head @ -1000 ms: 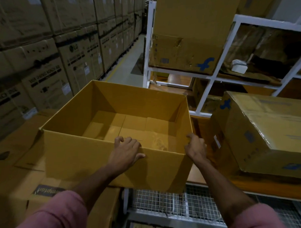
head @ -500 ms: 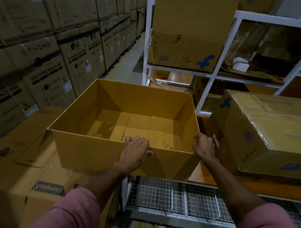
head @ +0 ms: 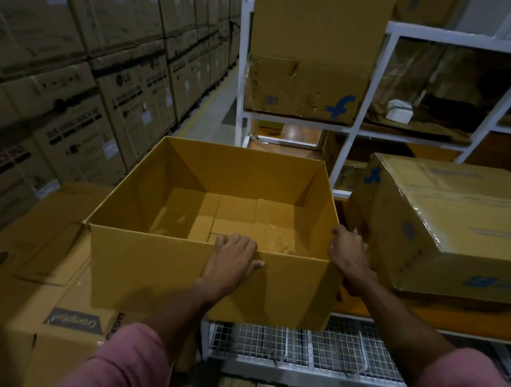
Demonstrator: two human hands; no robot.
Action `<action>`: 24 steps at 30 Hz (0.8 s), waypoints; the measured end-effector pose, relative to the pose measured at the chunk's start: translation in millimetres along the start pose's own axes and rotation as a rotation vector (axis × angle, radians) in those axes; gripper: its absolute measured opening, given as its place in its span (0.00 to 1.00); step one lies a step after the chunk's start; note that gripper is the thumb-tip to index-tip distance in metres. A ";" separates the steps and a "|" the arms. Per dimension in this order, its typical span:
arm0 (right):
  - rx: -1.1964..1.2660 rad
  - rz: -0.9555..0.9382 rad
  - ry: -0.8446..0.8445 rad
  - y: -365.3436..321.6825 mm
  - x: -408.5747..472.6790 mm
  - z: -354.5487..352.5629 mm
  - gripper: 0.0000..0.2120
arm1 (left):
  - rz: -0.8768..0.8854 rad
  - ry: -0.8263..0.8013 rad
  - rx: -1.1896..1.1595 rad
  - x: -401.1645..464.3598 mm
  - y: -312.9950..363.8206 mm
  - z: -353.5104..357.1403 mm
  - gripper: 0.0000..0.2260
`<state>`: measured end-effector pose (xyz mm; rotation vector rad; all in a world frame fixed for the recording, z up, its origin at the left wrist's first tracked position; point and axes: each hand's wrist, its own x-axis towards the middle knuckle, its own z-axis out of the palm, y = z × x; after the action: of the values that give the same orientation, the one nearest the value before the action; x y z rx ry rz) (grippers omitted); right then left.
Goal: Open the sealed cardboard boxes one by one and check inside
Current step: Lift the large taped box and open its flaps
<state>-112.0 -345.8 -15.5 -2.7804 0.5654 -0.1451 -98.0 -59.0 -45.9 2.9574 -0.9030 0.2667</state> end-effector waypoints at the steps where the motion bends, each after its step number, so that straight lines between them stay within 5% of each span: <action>1: -0.018 -0.017 0.039 -2.8 -3.2 0.0 0.13 | 0.002 0.010 0.013 -1.6 0.2 0.3 0.26; 12: -0.165 -0.436 0.219 -63.7 -33.7 -0.4 0.36 | -0.172 0.220 0.114 16.5 5.4 -34.6 0.37; 24: -0.168 -0.380 0.255 -42.8 -15.2 -65.1 0.41 | -0.074 0.259 0.070 72.2 32.2 -68.4 0.39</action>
<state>-120.4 -319.7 59.0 -3.0272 0.0991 -0.5641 -67.5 -119.7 33.6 2.9162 -0.7641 0.6724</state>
